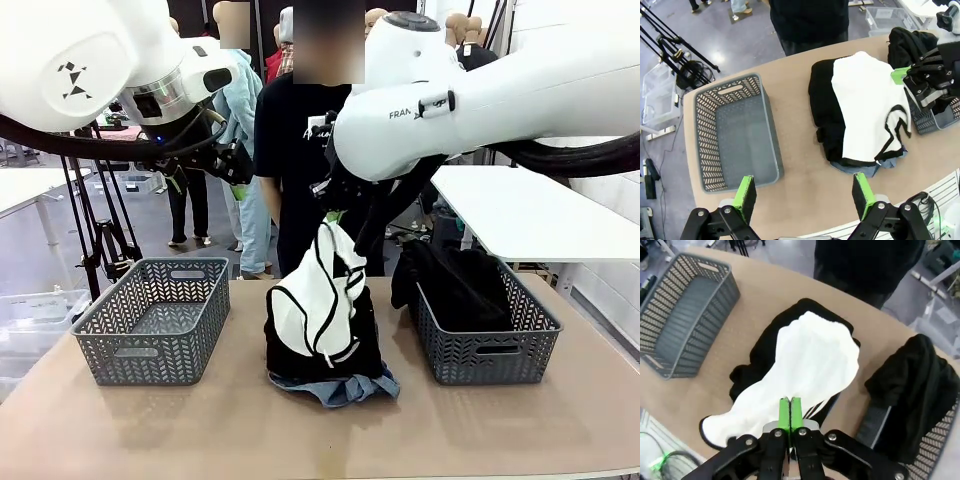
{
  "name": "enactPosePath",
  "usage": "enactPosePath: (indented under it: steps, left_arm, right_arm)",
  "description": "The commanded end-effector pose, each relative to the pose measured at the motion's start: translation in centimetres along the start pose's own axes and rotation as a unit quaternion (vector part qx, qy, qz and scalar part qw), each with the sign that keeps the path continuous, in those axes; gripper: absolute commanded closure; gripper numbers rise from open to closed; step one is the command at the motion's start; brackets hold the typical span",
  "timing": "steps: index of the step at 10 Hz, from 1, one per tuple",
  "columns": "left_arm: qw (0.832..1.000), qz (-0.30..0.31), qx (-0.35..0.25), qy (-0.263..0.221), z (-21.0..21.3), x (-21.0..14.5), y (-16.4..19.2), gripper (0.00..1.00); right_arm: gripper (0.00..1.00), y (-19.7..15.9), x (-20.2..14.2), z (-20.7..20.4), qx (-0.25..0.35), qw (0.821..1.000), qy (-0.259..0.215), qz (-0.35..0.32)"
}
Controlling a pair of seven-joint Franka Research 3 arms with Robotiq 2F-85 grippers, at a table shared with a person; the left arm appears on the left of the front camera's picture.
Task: Sort the tops and bottoms.
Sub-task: Lift clothes from the center of the table with your right hand.
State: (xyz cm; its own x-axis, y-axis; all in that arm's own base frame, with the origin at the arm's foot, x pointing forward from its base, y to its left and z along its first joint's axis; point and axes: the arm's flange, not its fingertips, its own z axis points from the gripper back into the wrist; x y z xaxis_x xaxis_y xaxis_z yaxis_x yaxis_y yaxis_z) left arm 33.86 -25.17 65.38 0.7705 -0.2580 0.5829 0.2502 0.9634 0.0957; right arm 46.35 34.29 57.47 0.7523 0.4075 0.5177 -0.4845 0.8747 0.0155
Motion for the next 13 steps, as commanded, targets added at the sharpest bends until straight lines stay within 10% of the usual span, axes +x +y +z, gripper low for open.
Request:
enactPosePath:
  steps: [1, 4, 9, 13]
  left_arm:
    - [1.0, 0.0, -0.003, -0.006, -0.1, -0.1, 0.3, 0.0]
    - [1.0, 0.0, -0.003, -0.006, -0.1, -0.1, 0.3, 0.0]
    - [1.0, 0.0, -0.003, -0.006, -0.1, -0.1, 0.3, 0.0]
    - [1.0, 0.0, -0.003, -0.006, -0.1, -0.1, 0.3, 0.0]
  right_arm:
    - [1.0, -0.6, 0.2, -2.8, -0.004, 0.999, 0.032, -0.019]
    - [1.0, -0.6, -0.3, -2.2, 0.0, 1.0, 0.022, -0.008]
    - [1.0, -0.3, 6.5, 10.7, -0.043, 0.99, -0.136, -0.004]
    - [1.0, -0.6, 6.5, 13.1, -0.033, 0.99, -0.14, 0.003]
